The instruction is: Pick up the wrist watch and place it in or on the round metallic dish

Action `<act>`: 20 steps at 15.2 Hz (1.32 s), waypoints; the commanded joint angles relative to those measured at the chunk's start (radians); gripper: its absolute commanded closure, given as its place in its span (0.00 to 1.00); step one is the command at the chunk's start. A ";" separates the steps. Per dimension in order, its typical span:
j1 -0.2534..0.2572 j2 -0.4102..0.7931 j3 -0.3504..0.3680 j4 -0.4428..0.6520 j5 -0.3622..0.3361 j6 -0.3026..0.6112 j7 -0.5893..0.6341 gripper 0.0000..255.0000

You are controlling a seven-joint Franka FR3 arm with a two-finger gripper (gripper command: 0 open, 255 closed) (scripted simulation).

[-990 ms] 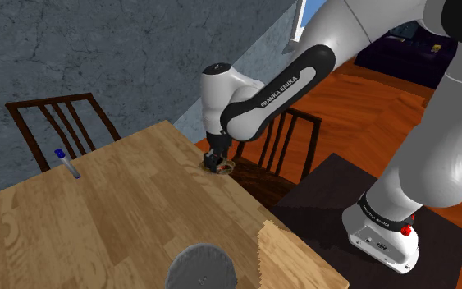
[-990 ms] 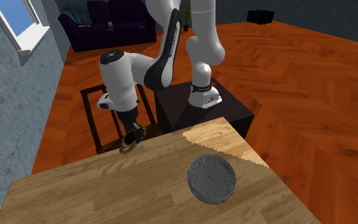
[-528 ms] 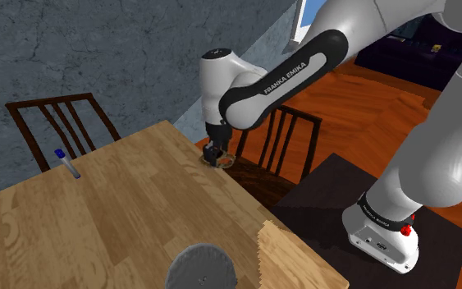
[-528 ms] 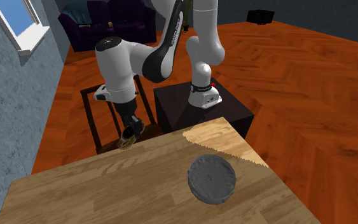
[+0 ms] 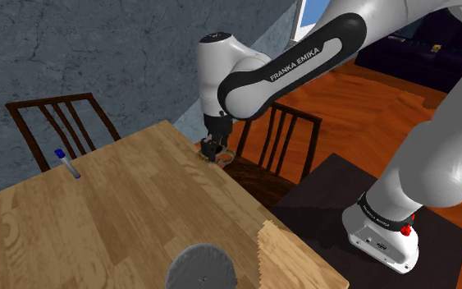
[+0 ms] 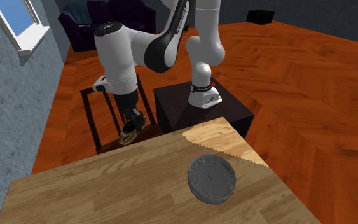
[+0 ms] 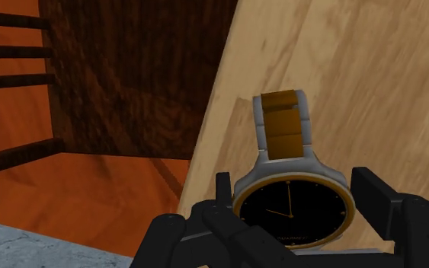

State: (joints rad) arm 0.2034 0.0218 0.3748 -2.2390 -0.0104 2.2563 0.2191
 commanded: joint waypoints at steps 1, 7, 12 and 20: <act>0.023 -0.017 0.022 -0.013 0.008 -0.004 0.040 1.00; 0.097 -0.051 0.099 -0.034 0.028 -0.012 0.178 1.00; 0.158 -0.050 0.165 -0.020 0.030 -0.025 0.305 1.00; 0.258 0.011 0.267 0.062 -0.012 -0.057 0.532 1.00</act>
State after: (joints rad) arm 0.4491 0.0222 0.6311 -2.1877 -0.0147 2.2021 0.7218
